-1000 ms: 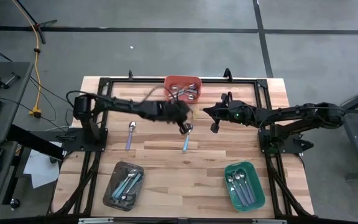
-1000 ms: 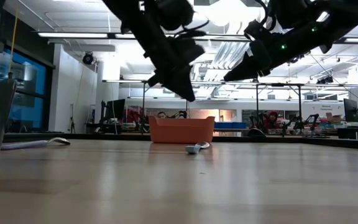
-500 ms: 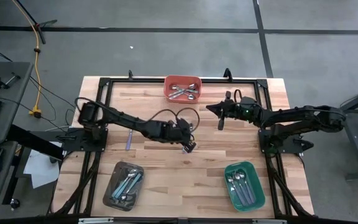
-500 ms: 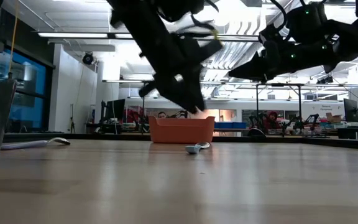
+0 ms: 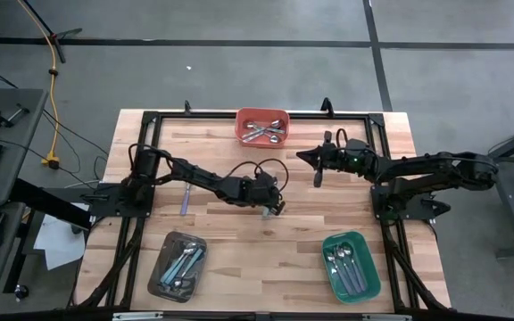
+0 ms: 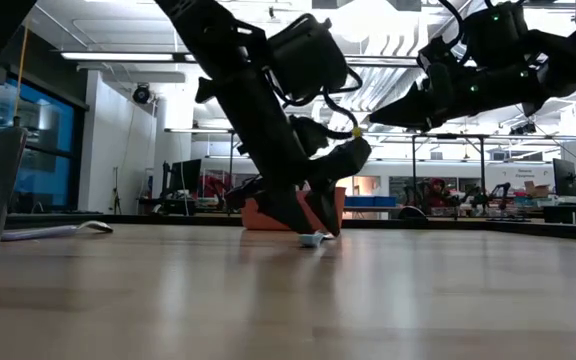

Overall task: Sort silverware by color (type)
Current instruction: Put the blue spoon into the black bin

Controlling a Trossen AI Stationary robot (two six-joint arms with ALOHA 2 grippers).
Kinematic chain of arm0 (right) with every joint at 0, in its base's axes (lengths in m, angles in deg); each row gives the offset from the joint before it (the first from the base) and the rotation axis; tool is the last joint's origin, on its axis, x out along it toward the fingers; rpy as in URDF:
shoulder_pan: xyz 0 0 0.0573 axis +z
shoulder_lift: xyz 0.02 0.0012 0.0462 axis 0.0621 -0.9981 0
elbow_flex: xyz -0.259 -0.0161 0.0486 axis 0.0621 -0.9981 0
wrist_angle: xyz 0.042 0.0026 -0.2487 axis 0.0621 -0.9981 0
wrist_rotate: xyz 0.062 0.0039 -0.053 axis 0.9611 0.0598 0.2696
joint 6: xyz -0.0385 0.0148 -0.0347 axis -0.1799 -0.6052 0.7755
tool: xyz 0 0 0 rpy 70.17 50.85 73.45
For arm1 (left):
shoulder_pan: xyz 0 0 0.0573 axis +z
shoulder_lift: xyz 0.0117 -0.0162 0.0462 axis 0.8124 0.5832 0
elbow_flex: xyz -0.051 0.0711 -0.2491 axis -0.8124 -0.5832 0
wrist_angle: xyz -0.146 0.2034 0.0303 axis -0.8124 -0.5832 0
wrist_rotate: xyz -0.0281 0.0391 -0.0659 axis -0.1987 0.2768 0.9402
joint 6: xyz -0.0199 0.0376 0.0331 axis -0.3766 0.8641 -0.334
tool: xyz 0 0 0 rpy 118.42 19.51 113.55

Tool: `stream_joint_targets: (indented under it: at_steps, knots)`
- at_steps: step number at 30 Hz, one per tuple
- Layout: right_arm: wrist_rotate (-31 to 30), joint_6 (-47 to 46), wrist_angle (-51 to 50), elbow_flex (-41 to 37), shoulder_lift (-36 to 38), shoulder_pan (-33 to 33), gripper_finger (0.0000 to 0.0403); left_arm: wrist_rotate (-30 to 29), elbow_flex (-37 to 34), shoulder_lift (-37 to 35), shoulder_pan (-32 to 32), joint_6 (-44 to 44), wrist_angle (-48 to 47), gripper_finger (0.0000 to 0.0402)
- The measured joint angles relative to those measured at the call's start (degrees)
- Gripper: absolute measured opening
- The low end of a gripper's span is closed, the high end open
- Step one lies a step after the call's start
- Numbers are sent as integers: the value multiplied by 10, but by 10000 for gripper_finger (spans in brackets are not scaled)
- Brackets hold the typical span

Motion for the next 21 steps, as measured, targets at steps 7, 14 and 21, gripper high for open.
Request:
stream_joint_targets:
  at_steps: [7,14,21]
  knots:
    - [-1,0,-1,0,0,0,0,2,1,5,3,25,-10,135]
    - [-1,0,-1,0,0,0,0,18,1,6,4,65,-43,65]
    - [-1,1,-1,0,0,0,0,46,0,-4,3,118,-61,9]
